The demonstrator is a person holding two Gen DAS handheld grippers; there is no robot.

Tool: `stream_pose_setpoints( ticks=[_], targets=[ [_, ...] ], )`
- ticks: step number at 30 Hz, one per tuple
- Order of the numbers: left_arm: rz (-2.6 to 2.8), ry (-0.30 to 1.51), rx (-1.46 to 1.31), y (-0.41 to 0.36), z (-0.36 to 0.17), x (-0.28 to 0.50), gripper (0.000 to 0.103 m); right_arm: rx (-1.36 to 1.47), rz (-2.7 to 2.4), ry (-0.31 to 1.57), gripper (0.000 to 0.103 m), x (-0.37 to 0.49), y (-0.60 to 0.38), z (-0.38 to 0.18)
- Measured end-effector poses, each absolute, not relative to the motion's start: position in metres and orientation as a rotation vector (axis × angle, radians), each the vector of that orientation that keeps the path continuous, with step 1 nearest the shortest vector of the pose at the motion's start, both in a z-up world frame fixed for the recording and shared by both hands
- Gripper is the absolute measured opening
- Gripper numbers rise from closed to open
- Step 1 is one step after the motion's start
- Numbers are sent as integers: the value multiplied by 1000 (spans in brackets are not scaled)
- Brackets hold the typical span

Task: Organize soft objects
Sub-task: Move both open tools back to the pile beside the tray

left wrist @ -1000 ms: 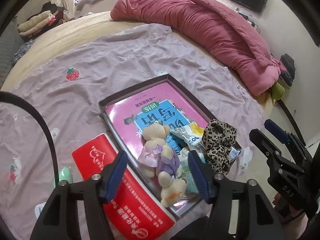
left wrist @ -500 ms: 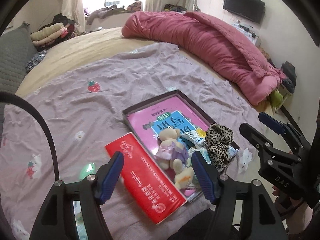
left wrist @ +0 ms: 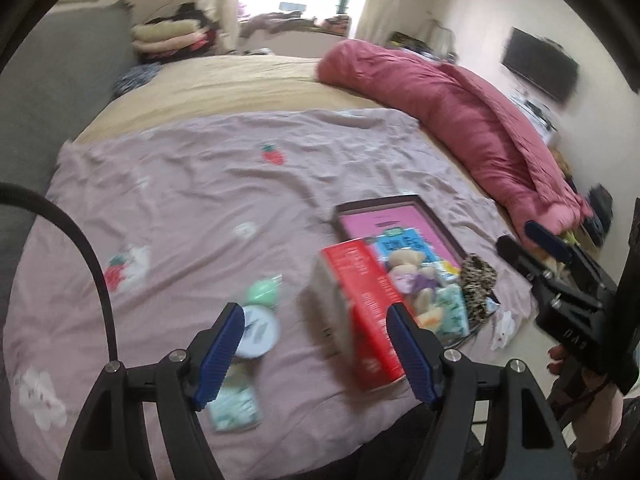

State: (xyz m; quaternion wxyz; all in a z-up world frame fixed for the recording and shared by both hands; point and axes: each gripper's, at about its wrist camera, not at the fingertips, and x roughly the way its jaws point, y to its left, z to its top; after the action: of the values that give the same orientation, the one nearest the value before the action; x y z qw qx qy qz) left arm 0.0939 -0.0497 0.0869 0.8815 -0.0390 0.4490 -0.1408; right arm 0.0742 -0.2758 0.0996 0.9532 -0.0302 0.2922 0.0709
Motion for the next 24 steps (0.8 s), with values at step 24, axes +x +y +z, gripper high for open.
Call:
stream_pose_setpoints(
  ticks=[24],
  targets=[
    [-195,1177,-171,16,-24,79,74,-130,477,984,75,185,-134,68]
  ],
)
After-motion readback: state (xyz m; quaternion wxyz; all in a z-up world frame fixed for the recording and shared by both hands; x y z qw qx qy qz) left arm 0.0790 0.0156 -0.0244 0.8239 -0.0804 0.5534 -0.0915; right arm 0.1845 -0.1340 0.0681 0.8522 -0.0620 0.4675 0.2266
